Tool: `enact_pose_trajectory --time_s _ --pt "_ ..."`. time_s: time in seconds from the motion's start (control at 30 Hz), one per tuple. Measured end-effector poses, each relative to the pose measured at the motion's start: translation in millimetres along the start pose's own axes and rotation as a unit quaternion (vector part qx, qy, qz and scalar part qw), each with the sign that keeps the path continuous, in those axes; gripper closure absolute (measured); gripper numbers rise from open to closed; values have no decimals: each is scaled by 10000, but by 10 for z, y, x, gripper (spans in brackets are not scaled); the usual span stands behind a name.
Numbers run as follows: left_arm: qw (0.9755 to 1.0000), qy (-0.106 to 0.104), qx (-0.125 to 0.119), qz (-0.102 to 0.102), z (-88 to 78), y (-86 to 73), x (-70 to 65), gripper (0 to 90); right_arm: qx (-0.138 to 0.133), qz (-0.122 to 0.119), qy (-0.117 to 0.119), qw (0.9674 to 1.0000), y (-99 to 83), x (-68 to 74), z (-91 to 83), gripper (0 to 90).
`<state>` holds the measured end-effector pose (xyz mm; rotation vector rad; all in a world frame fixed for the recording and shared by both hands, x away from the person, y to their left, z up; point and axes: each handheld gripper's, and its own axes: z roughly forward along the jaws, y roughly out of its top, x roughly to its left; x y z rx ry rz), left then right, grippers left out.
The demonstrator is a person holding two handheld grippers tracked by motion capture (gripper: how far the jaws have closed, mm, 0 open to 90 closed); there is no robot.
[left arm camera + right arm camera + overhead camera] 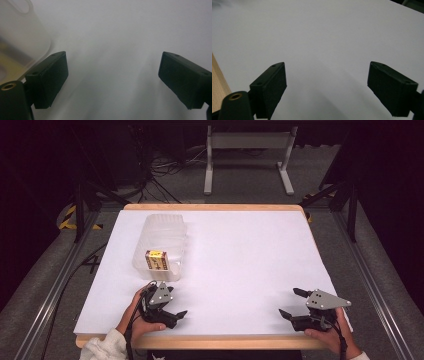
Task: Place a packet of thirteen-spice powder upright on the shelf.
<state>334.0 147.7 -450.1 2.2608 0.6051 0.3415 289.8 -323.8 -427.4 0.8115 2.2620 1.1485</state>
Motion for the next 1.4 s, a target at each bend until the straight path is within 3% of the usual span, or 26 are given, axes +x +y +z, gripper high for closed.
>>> enact_pose_trajectory --time_s 0.3,1.4 --pt "9999 -92 -66 80 -2 13 -55 101 50 -62 -56 10000 22 40 -2 162" --pt "9999 -69 -77 -60 -29 25 -8 114 32 -41 -1 10000 17 -5 28 162"
